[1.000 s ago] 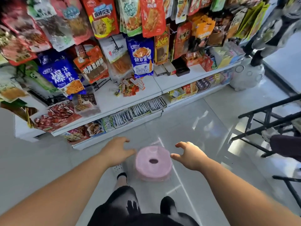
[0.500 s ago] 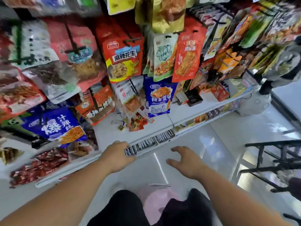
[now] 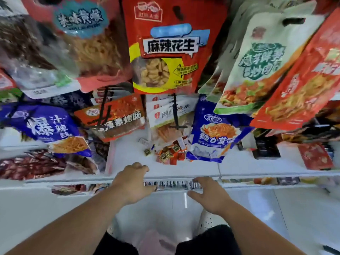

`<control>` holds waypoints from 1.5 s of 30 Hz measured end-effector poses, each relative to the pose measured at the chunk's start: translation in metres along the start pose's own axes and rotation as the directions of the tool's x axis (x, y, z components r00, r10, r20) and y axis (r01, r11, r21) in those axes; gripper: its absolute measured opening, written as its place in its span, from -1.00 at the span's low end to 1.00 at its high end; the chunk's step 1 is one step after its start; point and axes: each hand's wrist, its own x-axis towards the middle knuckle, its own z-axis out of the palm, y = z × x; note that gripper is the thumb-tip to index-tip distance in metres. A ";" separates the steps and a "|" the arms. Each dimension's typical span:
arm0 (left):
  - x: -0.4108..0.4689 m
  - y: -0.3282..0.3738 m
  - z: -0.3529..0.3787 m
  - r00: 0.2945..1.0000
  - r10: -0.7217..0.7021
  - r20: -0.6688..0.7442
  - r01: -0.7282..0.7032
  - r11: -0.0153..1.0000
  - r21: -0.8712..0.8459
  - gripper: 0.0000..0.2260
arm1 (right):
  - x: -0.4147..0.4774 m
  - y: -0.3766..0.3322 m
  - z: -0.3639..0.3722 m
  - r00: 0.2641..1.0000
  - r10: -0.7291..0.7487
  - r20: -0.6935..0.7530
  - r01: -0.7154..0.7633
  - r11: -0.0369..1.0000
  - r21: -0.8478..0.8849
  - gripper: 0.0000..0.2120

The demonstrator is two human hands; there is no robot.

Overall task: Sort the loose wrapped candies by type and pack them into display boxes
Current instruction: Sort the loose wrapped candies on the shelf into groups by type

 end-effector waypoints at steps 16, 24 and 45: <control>0.189 -0.032 0.113 0.738 0.447 -0.505 -0.245 0.875 0.418 -0.54 | 0.202 0.064 0.059 0.761 -0.230 -0.606 0.107 0.967 -0.232 -0.66; 0.210 -0.016 0.153 0.726 0.356 -0.588 -0.112 0.905 0.410 -0.32 | 0.231 0.099 0.081 0.660 -0.391 -0.641 0.248 0.919 -0.305 -0.53; 0.186 -0.014 0.165 0.872 0.095 -0.480 0.109 0.918 0.380 -0.27 | 0.211 0.139 0.103 0.496 -0.313 -0.810 0.450 0.890 -0.069 -0.83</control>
